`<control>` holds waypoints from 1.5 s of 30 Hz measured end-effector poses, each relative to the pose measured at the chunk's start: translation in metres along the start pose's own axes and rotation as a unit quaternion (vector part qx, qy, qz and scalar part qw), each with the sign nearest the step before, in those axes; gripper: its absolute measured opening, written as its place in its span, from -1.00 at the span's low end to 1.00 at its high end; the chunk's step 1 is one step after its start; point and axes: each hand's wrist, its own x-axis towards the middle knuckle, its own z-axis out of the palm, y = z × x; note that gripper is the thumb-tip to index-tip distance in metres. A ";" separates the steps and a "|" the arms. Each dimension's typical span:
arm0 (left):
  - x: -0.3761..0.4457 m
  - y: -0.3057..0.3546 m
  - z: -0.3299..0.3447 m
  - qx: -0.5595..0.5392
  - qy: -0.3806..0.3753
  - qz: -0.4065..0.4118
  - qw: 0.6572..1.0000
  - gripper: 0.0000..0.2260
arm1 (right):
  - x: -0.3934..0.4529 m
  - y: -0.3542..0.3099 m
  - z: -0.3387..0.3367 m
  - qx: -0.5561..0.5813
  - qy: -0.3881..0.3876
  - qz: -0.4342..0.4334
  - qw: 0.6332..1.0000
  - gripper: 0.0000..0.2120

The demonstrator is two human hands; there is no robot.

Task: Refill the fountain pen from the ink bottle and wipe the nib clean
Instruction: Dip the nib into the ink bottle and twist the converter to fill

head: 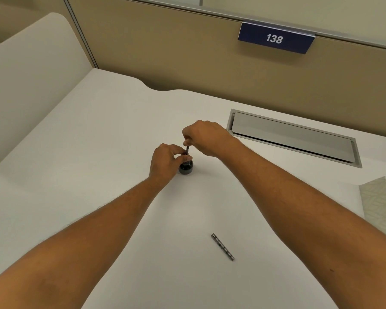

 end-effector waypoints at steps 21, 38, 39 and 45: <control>-0.001 0.003 0.000 -0.006 0.004 0.004 1.000 -0.84 | 0.003 -0.007 0.006 -0.061 0.017 0.034 0.997 -0.61; -0.001 0.004 -0.002 -0.001 0.005 0.002 1.000 -0.84 | 0.002 -0.003 0.003 -0.045 0.003 0.026 0.999 -0.56; -0.001 0.005 -0.002 -0.001 0.004 -0.001 1.000 -0.84 | 0.002 -0.002 0.003 -0.028 0.003 0.030 0.999 -0.53; -0.002 0.006 -0.004 -0.005 0.002 -0.010 1.000 -0.82 | -0.012 0.005 0.001 0.048 0.038 0.061 0.996 -0.41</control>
